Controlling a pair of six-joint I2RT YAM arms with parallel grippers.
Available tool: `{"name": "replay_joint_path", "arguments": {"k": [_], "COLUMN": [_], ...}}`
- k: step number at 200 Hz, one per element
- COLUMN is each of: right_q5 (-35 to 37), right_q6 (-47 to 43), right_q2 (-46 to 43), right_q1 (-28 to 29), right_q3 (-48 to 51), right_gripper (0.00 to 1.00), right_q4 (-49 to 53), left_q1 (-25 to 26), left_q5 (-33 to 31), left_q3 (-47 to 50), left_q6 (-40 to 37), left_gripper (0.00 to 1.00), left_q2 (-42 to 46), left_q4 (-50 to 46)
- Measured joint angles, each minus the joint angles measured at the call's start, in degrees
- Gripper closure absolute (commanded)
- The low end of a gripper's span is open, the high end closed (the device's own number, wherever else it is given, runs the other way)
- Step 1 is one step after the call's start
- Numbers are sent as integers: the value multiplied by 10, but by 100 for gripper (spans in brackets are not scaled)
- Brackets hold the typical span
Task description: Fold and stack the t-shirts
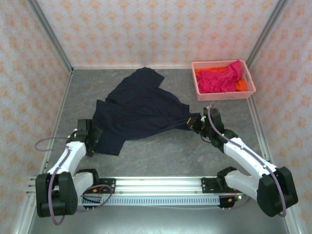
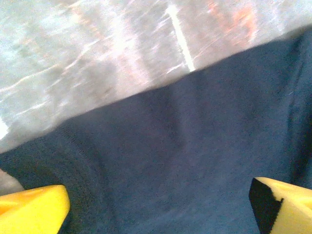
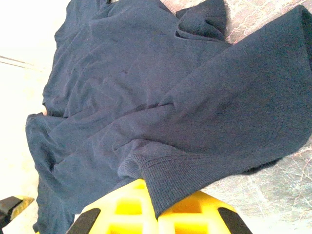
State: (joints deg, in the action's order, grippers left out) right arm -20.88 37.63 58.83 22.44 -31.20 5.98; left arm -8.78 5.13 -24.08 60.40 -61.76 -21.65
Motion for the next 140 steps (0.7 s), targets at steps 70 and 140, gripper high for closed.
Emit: {"name": "replay_joint_path", "arguments": {"k": [70, 140], "right_q5": [-1, 2], "right_q6": [1, -2], "right_q2": [-9, -28], "right_q1": [0, 0], "right_q3": [2, -5], "right_gripper": [100, 100], "right_q4": [2, 9], "left_q1": [-3, -4], "left_q5": [-10, -10], "left_q3": [3, -13], "left_q6": [35, 27], "left_gripper": [97, 100], "left_q2": [-136, -67], "left_q4": [229, 146]}}
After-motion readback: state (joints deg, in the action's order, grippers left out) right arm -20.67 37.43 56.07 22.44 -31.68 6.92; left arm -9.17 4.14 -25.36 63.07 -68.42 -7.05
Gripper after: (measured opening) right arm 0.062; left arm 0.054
